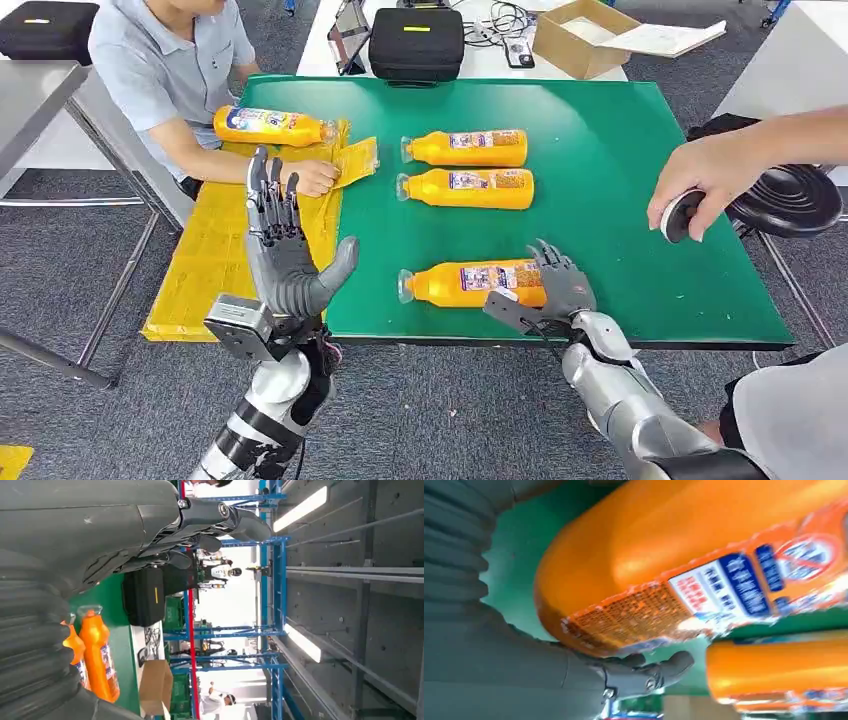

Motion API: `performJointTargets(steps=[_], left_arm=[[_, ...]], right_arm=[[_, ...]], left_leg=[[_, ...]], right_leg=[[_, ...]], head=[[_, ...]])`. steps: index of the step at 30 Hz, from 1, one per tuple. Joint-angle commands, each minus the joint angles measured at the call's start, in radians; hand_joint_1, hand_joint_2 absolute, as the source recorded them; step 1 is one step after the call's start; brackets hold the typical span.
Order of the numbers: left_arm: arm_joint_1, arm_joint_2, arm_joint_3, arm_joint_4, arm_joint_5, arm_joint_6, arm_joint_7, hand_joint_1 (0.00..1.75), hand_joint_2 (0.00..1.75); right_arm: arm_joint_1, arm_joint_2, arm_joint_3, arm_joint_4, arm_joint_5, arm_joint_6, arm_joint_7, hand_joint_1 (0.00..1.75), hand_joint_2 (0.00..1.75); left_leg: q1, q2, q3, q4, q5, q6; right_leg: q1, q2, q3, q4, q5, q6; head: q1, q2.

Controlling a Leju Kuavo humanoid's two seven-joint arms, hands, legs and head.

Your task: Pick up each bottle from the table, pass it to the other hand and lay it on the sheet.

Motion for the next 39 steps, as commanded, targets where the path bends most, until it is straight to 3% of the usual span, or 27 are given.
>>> performJointTargets(steps=[1,5,6,7,8,9,30,39], left_arm=[[-0.038,0.0,-0.014,0.067,0.012,-0.009,-0.001,0.0,1.75],[-0.038,0.0,-0.014,0.067,0.012,-0.009,-0.001,0.0,1.75],[-0.038,0.0,-0.014,0.067,0.012,-0.009,-0.001,0.0,1.75],[-0.04,0.002,-0.013,0.071,0.013,-0.01,-0.001,0.0,1.75],[-0.04,0.002,-0.013,0.072,0.013,-0.011,-0.001,0.0,1.75],[-0.04,0.002,-0.012,0.074,0.013,-0.012,-0.001,0.0,1.75],[-0.033,0.007,0.013,0.055,0.021,-0.019,-0.002,0.0,1.75],[-0.001,0.011,0.048,0.02,0.043,-0.022,0.001,0.0,1.75]], right_arm=[[0.037,-0.01,0.005,0.085,-0.032,0.091,-0.098,0.03,1.75],[0.037,-0.01,0.005,0.085,-0.032,0.091,-0.098,0.09,1.75],[0.037,-0.01,0.005,0.085,-0.032,0.091,-0.098,0.24,1.75],[0.041,-0.009,0.001,0.086,-0.038,0.102,-0.107,0.99,1.75],[0.044,-0.01,-0.004,0.085,-0.045,0.106,-0.112,1.54,1.75],[0.05,-0.011,-0.017,0.083,-0.061,0.113,-0.126,1.75,1.75],[0.069,-0.033,-0.068,0.094,-0.106,0.156,-0.082,1.75,1.75],[0.097,-0.028,-0.167,0.034,-0.209,0.078,-0.246,1.75,1.75]], left_leg=[[0.001,-0.003,0.004,-0.001,-0.001,-0.001],[0.001,0.0,0.003,-0.001,-0.001,-0.001],[0.001,0.0,0.004,-0.001,-0.001,-0.001],[0.001,0.0,0.004,-0.001,-0.001,-0.001],[0.001,-0.001,0.005,-0.001,-0.001,-0.001],[0.001,0.0,0.005,-0.001,-0.001,-0.001],[0.002,-0.002,0.012,-0.002,-0.001,-0.002],[0.002,0.0,0.013,-0.002,-0.002,-0.002]], right_leg=[[0.001,-0.003,0.005,-0.002,-0.001,-0.002],[0.001,-0.001,0.003,-0.001,-0.001,-0.001],[0.002,-0.001,0.004,-0.002,-0.001,-0.001],[0.002,-0.001,0.004,-0.002,-0.001,-0.002],[0.002,-0.002,0.005,-0.002,-0.001,-0.002],[0.002,-0.001,0.005,-0.002,-0.001,-0.002],[0.003,-0.003,0.012,-0.003,-0.001,-0.002],[0.002,0.0,0.013,-0.003,-0.001,-0.002]], head=[[0.0,0.0],[0.0,0.0],[0.0,0.0],[0.0,0.0],[0.0,0.0],[0.0,0.0],[0.0,0.0],[0.0,0.0]])
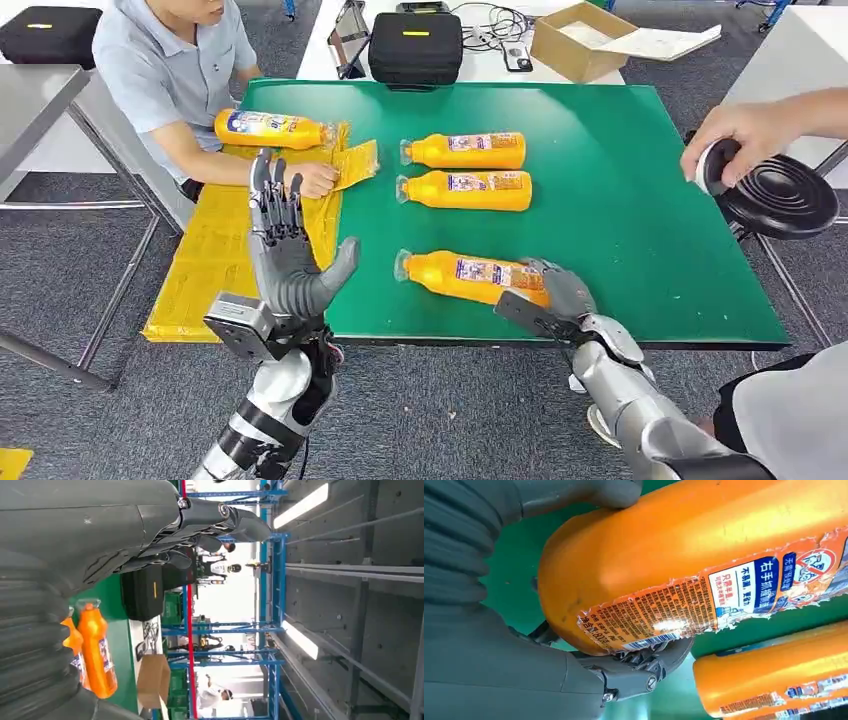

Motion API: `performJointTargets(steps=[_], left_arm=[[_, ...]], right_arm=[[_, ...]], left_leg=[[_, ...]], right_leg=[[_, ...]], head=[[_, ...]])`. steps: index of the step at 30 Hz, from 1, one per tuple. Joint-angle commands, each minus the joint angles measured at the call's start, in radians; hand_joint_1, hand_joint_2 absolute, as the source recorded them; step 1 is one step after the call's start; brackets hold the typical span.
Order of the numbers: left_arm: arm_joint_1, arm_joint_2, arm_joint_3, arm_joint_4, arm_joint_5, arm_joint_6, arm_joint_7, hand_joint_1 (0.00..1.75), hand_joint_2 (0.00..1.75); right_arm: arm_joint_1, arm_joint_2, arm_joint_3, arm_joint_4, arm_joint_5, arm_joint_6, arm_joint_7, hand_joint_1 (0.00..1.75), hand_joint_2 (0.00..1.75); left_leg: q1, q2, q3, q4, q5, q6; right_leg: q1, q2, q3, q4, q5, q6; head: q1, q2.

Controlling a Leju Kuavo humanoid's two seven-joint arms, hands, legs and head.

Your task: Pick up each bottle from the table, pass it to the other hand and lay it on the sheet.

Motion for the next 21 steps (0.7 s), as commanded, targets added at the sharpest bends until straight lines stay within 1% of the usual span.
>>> performJointTargets(steps=[1,2,5,13,15,16,18,19,21], left_arm=[[0.002,0.019,0.044,0.011,0.029,-0.004,0.002,0.0,1.75],[0.013,0.013,0.057,0.0,0.042,0.002,-0.011,0.0,1.75],[0.029,0.013,0.073,-0.019,0.053,0.018,-0.017,0.0,1.75],[0.029,0.013,0.073,-0.019,0.053,0.018,-0.017,0.0,1.75],[0.035,0.012,0.081,-0.019,0.061,0.024,-0.017,0.0,1.75],[0.043,0.012,0.085,-0.02,0.067,0.03,-0.017,0.0,1.75],[0.051,0.012,0.087,-0.013,0.068,0.038,-0.017,0.0,1.75],[0.059,0.01,0.088,0.007,0.077,0.045,-0.006,0.0,1.75],[0.066,0.01,0.078,0.042,0.112,0.018,0.029,0.0,1.75]], right_arm=[[0.073,0.001,-0.1,0.019,-0.064,-0.042,-0.107,1.75,1.75],[0.08,0.004,-0.109,-0.004,-0.084,-0.057,-0.122,1.75,1.75],[0.099,0.003,-0.103,-0.06,-0.134,-0.069,-0.122,1.75,1.75],[0.099,0.003,-0.103,-0.06,-0.134,-0.069,-0.122,1.75,1.75],[0.11,-0.003,-0.093,-0.08,-0.175,-0.084,-0.122,1.75,1.75],[0.127,-0.006,-0.083,-0.118,-0.231,-0.102,-0.122,1.75,1.75],[0.15,-0.013,-0.064,-0.167,-0.292,-0.121,-0.122,1.75,1.75],[0.182,-0.022,-0.036,-0.232,-0.37,-0.143,-0.122,1.75,1.75],[0.223,-0.035,-0.006,-0.321,-0.464,-0.16,-0.122,1.75,1.75]], left_leg=[[0.001,-0.002,0.002,-0.002,0.0,-0.001],[0.001,-0.001,0.002,-0.001,0.0,-0.001],[0.002,0.0,0.001,-0.001,-0.001,-0.002],[0.001,-0.001,-0.001,-0.001,-0.001,-0.001],[0.0,-0.001,-0.001,-0.001,0.0,-0.001],[0.001,-0.001,-0.001,-0.001,0.0,-0.001],[0.001,-0.001,-0.001,-0.001,0.0,-0.001],[0.001,-0.001,-0.001,-0.001,-0.001,-0.001],[0.0,-0.002,-0.001,-0.002,0.0,-0.001]], right_leg=[[0.001,-0.002,0.003,-0.002,-0.001,-0.002],[0.001,-0.001,0.002,-0.001,-0.001,-0.001],[0.002,-0.001,0.002,-0.002,-0.001,-0.002],[0.001,-0.001,0.0,-0.001,-0.001,-0.002],[0.001,-0.001,0.0,-0.001,-0.001,-0.001],[0.001,-0.001,0.0,-0.001,-0.001,-0.002],[0.001,-0.001,0.0,-0.001,-0.001,-0.001],[0.001,-0.001,0.0,-0.001,-0.001,-0.002],[0.0,-0.001,0.0,-0.001,-0.001,-0.001]], head=[[0.0,0.0],[0.0,0.0],[0.0,0.0],[0.0,0.0],[0.0,0.0],[0.0,0.0],[0.0,0.0],[0.0,0.0],[0.0,0.0]])
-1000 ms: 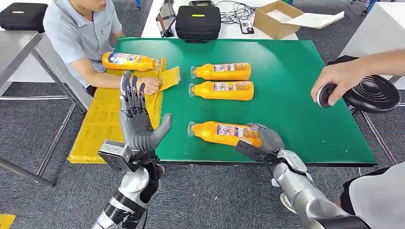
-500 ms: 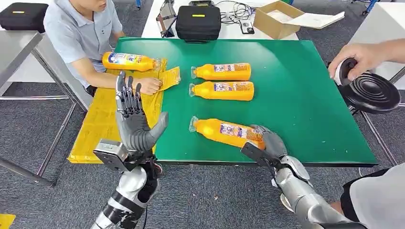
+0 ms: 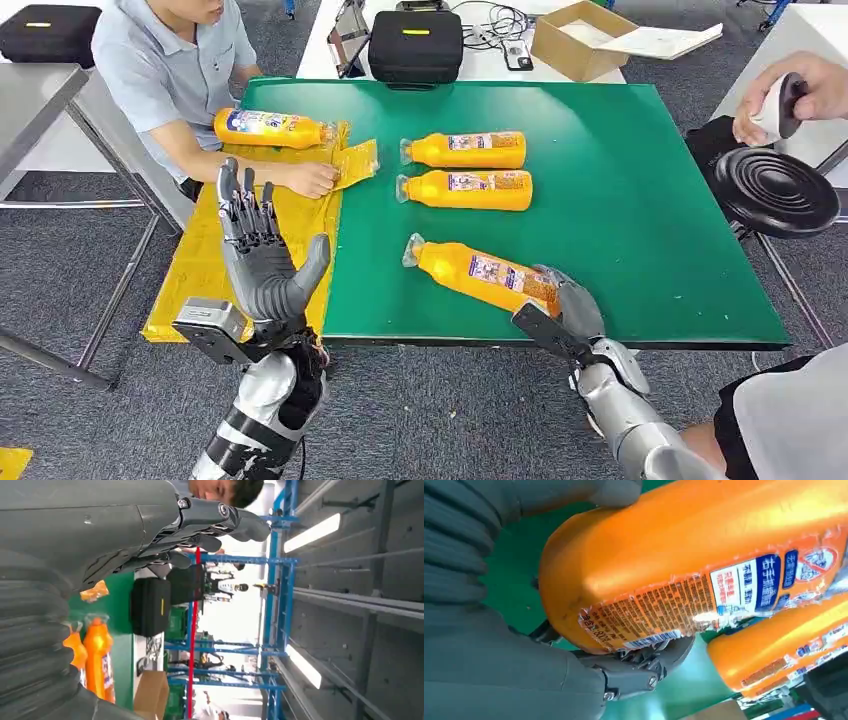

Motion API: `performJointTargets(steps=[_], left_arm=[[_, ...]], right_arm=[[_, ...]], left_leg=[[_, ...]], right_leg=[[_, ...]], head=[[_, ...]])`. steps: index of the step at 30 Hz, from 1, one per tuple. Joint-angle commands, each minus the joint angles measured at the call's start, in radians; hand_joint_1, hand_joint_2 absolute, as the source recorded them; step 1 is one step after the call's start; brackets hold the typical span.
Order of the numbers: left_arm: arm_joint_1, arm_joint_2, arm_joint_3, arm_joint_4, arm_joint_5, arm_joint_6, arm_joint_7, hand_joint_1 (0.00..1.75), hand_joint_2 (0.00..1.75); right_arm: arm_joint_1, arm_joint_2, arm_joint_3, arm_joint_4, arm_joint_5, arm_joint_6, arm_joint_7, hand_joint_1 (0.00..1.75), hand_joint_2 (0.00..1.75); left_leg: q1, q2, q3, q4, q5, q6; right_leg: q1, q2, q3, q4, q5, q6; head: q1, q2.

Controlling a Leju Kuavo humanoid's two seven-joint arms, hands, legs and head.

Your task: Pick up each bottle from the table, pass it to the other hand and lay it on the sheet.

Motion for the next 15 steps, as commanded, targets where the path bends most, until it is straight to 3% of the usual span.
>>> performJointTargets(steps=[1,3,8,15], left_arm=[[0.027,0.01,0.012,0.086,0.138,-0.106,0.087,0.0,1.75],[0.045,0.02,-0.003,0.118,0.253,-0.251,0.16,0.0,1.75],[0.015,0.025,0.004,0.298,0.313,-0.343,0.241,0.0,1.75],[-0.023,0.029,-0.017,0.436,0.287,-0.427,0.206,0.0,1.75]], right_arm=[[0.134,-0.038,0.08,-0.259,-0.277,-0.061,0.003,1.75,1.75],[0.171,-0.052,0.093,-0.334,-0.322,-0.057,0.003,1.75,1.75],[0.222,-0.062,0.126,-0.482,-0.388,-0.054,0.003,1.75,1.75],[0.241,-0.053,0.154,-0.599,-0.425,-0.044,0.003,1.75,1.75]], left_leg=[[0.0,-0.002,0.001,-0.001,0.0,-0.001],[0.0,-0.001,0.001,-0.001,0.0,-0.001],[0.0,0.0,-0.005,-0.001,-0.001,-0.001],[0.001,0.001,-0.004,-0.001,-0.002,-0.002]], right_leg=[[0.0,-0.001,0.002,-0.001,-0.001,-0.001],[0.0,-0.001,0.001,-0.001,-0.001,-0.001],[0.0,0.0,-0.005,-0.001,-0.001,-0.001],[0.001,0.0,-0.005,-0.001,-0.002,-0.003]], head=[[0.0,0.0],[0.0,0.0],[0.0,0.0],[0.0,0.0]])
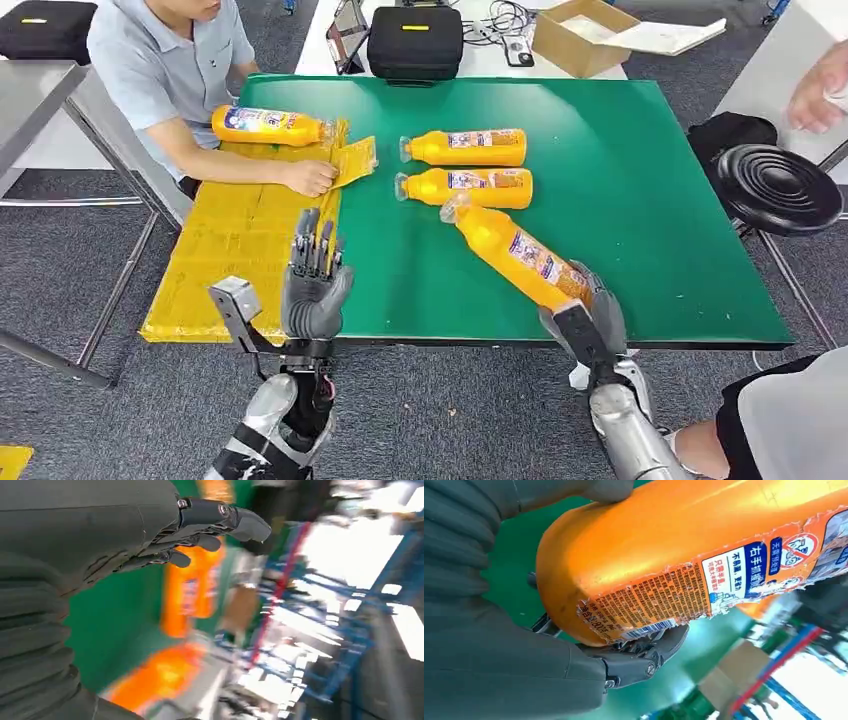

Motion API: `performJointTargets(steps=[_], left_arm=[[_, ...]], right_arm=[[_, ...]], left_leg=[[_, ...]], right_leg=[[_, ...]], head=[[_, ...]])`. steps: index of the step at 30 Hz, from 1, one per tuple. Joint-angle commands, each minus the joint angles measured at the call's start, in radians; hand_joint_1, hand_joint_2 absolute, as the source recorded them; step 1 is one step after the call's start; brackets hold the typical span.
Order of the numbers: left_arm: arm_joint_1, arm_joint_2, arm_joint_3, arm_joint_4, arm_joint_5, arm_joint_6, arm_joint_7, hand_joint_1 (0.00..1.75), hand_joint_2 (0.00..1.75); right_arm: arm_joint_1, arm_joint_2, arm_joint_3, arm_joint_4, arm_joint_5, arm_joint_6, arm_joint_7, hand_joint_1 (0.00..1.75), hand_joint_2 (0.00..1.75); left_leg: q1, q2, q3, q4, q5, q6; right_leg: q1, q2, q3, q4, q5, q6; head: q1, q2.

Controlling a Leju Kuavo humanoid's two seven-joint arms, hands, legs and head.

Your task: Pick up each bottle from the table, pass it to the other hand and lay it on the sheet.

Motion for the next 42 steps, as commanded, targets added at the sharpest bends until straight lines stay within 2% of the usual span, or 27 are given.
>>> performJointTargets(steps=[1,4,5,7,13,17,18,19,23,36,42], left_arm=[[-0.068,0.036,-0.039,0.263,-0.03,-0.139,-0.04,0.0,1.75],[-0.061,0.036,-0.045,0.259,-0.063,-0.19,-0.077,0.0,1.75],[-0.056,0.034,-0.045,0.25,-0.095,-0.182,-0.108,0.0,1.75],[-0.056,0.034,-0.045,0.25,-0.095,-0.182,-0.108,0.0,1.75],[-0.049,0.016,-0.013,0.227,-0.198,-0.179,-0.174,0.0,1.75],[-0.049,0.016,-0.013,0.227,-0.198,-0.179,-0.174,0.0,1.75],[-0.047,0.015,-0.016,0.219,-0.219,-0.167,-0.184,0.0,1.75],[-0.042,0.017,-0.029,0.204,-0.31,-0.103,-0.246,0.0,1.75],[-0.039,0.006,-0.03,0.2,-0.297,-0.155,-0.208,0.0,1.75],[-0.039,0.006,-0.03,0.2,-0.297,-0.155,-0.208,0.0,1.75],[-0.013,0.016,-0.072,0.128,-0.274,-0.275,-0.248,0.0,1.75]], right_arm=[[0.038,-0.013,0.089,-0.245,-0.052,0.024,0.001,1.75,1.75],[0.045,-0.007,0.114,-0.295,-0.064,0.07,0.001,1.75,1.75],[0.045,-0.008,0.136,-0.302,-0.054,0.095,0.001,1.75,1.75],[0.045,-0.008,0.136,-0.302,-0.054,0.095,0.001,1.75,1.75],[0.041,-0.014,0.275,-0.36,-0.047,0.144,0.001,1.75,1.75],[0.041,-0.014,0.275,-0.36,-0.047,0.144,0.001,1.75,1.75],[0.039,-0.006,0.282,-0.361,-0.052,0.152,0.001,1.75,1.75],[0.035,-0.003,0.304,-0.366,-0.059,0.199,0.001,1.75,1.75],[0.028,0.008,0.383,-0.346,-0.033,0.195,0.001,1.75,1.75],[0.028,0.008,0.383,-0.346,-0.033,0.195,0.001,1.75,1.75],[-0.009,0.05,0.451,-0.275,-0.046,0.213,0.001,1.75,1.75]], left_leg=[[0.0,0.001,0.002,-0.001,-0.001,-0.001],[0.001,0.001,0.006,0.0,-0.003,-0.002],[0.0,0.002,0.002,0.0,-0.002,-0.001],[0.001,0.003,0.003,0.0,-0.002,-0.001],[0.001,0.002,0.003,0.0,-0.002,-0.002],[0.0,0.001,0.0,0.0,-0.001,-0.001],[0.001,0.001,0.002,0.0,-0.001,-0.001],[0.001,0.001,0.001,0.0,-0.001,-0.001],[0.001,0.002,0.001,0.0,-0.002,-0.001],[0.001,0.001,0.0,0.0,-0.001,-0.001],[0.001,0.003,0.001,0.0,-0.002,-0.001]], right_leg=[[0.0,0.001,0.002,0.0,-0.001,-0.002],[0.001,0.001,0.005,0.0,-0.003,-0.003],[0.0,0.002,0.002,0.0,-0.001,-0.002],[0.001,0.002,0.003,0.0,-0.002,-0.002],[0.001,0.002,0.003,0.0,-0.002,-0.003],[0.0,0.001,0.0,0.0,-0.001,-0.001],[0.001,0.0,0.002,0.0,-0.001,-0.002],[0.001,0.001,0.0,0.0,-0.001,-0.002],[0.001,0.002,0.001,0.0,-0.001,-0.001],[0.001,0.001,0.001,0.0,-0.001,-0.002],[0.001,0.003,0.0,0.0,-0.001,-0.002]], head=[[0.0,0.0],[0.0,0.0],[0.0,0.0],[0.0,0.0],[0.0,0.0],[0.0,0.0],[0.0,0.0],[0.0,0.0],[0.0,0.0],[0.0,0.0],[0.0,0.0]])
